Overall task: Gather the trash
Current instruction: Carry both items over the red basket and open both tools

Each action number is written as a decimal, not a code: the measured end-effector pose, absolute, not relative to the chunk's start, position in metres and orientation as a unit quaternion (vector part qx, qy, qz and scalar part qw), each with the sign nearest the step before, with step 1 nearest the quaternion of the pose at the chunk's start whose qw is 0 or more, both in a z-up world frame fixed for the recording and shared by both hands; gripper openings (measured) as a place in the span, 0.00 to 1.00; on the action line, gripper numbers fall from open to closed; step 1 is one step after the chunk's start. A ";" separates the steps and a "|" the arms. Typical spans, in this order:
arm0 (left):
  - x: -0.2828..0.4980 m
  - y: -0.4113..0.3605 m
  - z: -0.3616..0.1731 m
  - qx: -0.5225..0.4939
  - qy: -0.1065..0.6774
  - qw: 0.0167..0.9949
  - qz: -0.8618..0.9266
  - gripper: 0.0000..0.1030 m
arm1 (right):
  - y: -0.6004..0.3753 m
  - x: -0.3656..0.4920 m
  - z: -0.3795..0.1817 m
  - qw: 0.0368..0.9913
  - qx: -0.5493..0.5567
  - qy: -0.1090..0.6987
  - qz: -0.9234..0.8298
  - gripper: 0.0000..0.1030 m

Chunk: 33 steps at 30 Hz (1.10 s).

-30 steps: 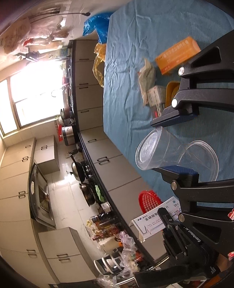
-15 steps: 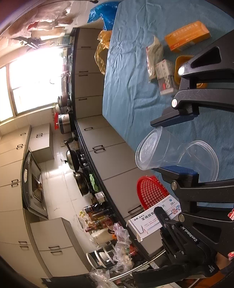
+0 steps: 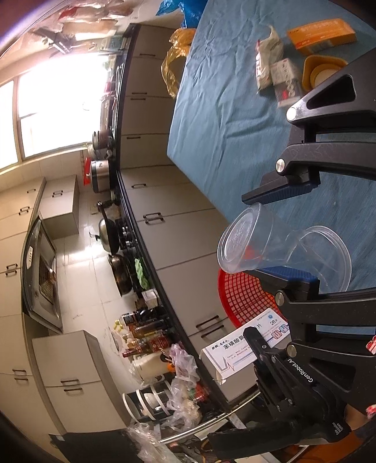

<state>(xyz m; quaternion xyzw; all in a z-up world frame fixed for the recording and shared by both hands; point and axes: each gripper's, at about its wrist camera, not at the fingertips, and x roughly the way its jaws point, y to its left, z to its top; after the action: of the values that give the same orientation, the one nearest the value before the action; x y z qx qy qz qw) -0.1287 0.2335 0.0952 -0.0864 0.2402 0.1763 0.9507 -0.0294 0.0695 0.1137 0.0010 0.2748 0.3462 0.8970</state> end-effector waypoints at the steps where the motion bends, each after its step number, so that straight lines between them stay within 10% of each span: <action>1: -0.130 0.238 0.096 -0.089 0.239 0.950 0.179 0.12 | 0.074 -0.028 0.114 0.896 0.000 0.276 0.349 0.42; 24: -0.102 0.338 0.067 -0.169 0.279 0.927 0.184 0.13 | 0.208 0.036 0.094 0.857 0.009 0.347 0.381 0.46; 28: -0.107 0.344 0.064 -0.182 0.272 0.926 0.191 0.60 | 0.216 0.043 0.093 0.858 0.013 0.348 0.378 0.50; 33: -0.117 0.336 0.069 -0.173 0.264 0.930 0.189 0.60 | 0.190 0.035 0.104 0.866 0.025 0.332 0.373 0.50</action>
<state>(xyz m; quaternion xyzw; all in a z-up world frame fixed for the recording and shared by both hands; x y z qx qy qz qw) -0.1173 0.3361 0.0693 -0.1726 0.2640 0.1890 0.9300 0.0346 0.1904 0.1040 0.0250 0.3324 0.3733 0.8658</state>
